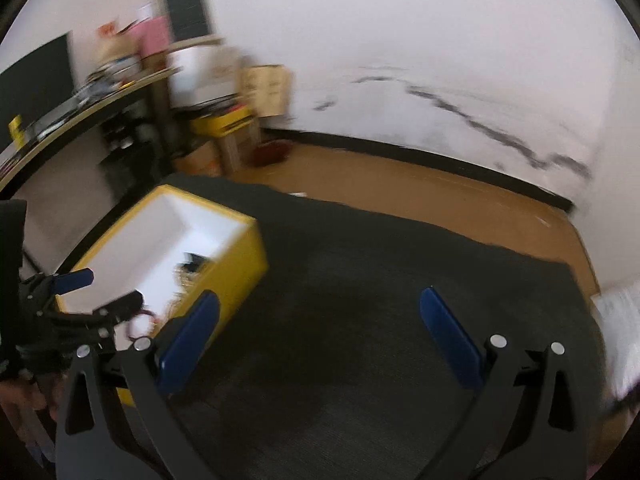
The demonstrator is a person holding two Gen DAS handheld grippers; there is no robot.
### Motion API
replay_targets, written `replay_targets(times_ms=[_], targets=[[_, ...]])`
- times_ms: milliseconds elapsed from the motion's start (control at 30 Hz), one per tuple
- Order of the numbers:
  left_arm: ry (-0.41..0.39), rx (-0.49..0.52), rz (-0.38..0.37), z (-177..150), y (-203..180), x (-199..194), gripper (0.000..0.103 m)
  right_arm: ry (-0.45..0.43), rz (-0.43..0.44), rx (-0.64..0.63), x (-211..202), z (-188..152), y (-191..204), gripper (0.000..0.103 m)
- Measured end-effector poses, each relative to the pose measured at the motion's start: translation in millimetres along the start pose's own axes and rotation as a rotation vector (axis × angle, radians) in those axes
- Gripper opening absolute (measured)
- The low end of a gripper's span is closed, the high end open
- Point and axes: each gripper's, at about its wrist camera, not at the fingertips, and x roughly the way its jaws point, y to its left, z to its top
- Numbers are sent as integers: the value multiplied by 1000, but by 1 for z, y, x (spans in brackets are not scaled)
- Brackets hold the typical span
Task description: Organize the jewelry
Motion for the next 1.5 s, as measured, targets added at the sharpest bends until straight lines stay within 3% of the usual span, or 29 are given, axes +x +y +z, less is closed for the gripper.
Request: replay_targets(times_ms=[167, 400, 533, 767, 1000, 1500], targets=[[-3, 67, -116, -5, -82, 2, 94, 2, -125, 125, -40, -43, -92, 97], [-7, 165, -184, -24, -150, 8, 94, 24, -190, 241, -47, -91, -162, 97], [11, 177, -227, -37, -161, 26, 94, 37, -182, 258, -31, -103, -169, 97], [21, 154, -218, -57, -150, 49, 94, 57, -131, 255, -2, -113, -167, 97], [8, 130, -194, -62, -147, 55, 94, 84, -143, 222, 14, -119, -162, 97], [15, 105, -180, -64, -143, 62, 95, 98, -150, 215, 17, -124, -160, 97]])
